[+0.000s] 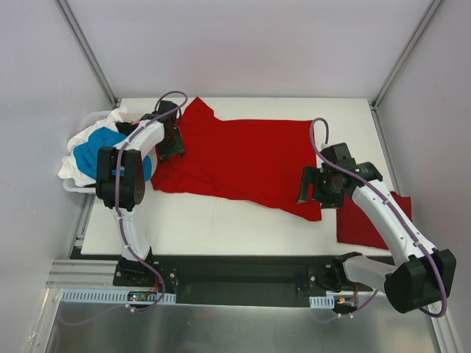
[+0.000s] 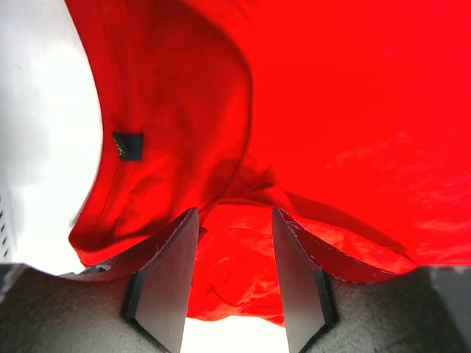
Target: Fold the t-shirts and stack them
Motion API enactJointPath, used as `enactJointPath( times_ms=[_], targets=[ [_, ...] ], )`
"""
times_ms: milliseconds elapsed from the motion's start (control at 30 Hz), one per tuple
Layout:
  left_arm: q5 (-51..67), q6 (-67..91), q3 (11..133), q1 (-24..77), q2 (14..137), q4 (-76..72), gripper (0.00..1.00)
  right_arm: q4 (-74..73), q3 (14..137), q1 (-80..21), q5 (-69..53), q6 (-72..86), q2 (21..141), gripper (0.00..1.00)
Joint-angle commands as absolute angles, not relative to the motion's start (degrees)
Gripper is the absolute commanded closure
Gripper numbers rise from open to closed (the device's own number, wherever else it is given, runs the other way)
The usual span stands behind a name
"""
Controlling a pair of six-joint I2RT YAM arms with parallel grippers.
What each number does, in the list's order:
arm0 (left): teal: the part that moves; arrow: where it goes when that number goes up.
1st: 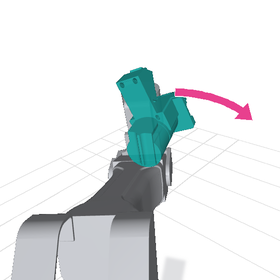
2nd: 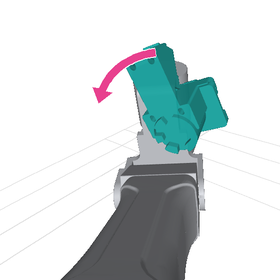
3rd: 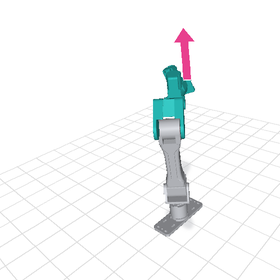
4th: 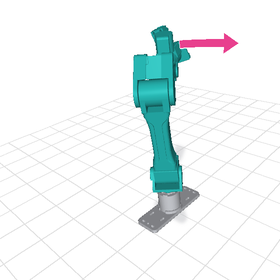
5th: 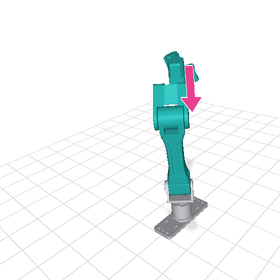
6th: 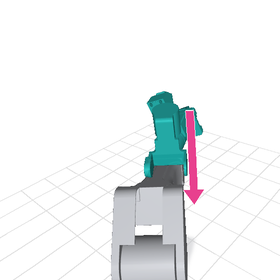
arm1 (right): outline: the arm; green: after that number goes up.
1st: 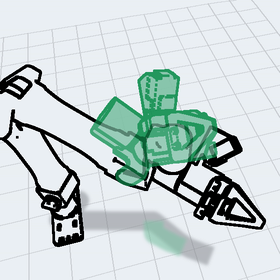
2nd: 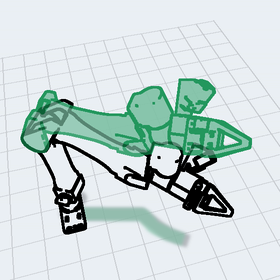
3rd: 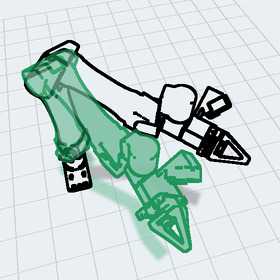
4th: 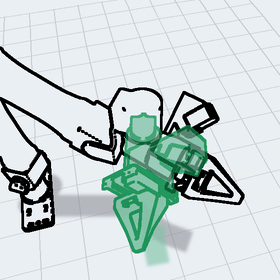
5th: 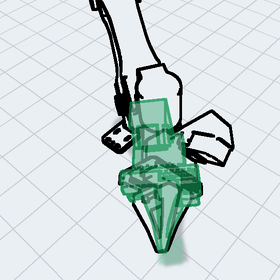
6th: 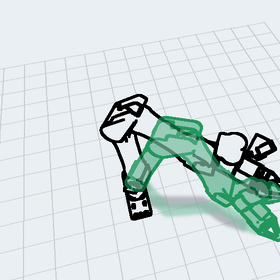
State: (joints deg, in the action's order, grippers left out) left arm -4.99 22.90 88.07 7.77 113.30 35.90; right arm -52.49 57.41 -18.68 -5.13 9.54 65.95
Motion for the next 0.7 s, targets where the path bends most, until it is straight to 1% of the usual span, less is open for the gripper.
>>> enactJointPath(
  times_ms=[0,233,267,300,367,400,433,600,633,667],
  targets=[
    [-4.83,21.27,85.79,6.86,110.92,36.04,0.55,-54.05,58.01,-18.98,-4.22,9.4,64.6,0.14],
    [-3.52,21.18,85.43,6.33,111.88,35.77,0.55,-53.7,58.71,-18.99,-4.22,9.4,64.95,0.14],
    [-3.43,21.09,85.6,6.33,112.06,35.77,0.57,-53.7,58.71,-19.07,-4.22,9.4,65.04,0.14],
    [-3.34,21.09,85.61,6.33,112.15,35.68,0.62,-53.79,58.71,-19.07,-4.04,9.4,64.95,0.14],
    [-3.34,20.83,86.13,6.24,112.67,35.6,0.77,-53.79,58.8,-18.98,-4.04,9.4,65.04,0.14],
    [-3.34,20.83,86.22,6.24,112.94,35.68,0.98,-53.88,58.89,-18.98,-3.87,9.4,65.04,0.14],
    [-3.34,20.74,86.48,6.24,113.46,35.68,1.0,-54.05,58.97,-19.07,-3.78,9.4,65.04,0.14],
    [-2.55,21.09,87.1,6.24,114.26,35.68,1.0,-54.32,58.97,-18.98,-3.43,9.49,64.86,0.14],
    [-2.29,21.09,87.01,6.24,114.34,35.68,0.9,-54.23,58.89,-18.98,-3.51,9.49,64.86,0.14],
    [-2.29,21.01,86.92,6.24,114.26,35.68,0.85,-54.23,58.8,-18.98,-3.52,9.49,64.86,0.14]
  ],
)
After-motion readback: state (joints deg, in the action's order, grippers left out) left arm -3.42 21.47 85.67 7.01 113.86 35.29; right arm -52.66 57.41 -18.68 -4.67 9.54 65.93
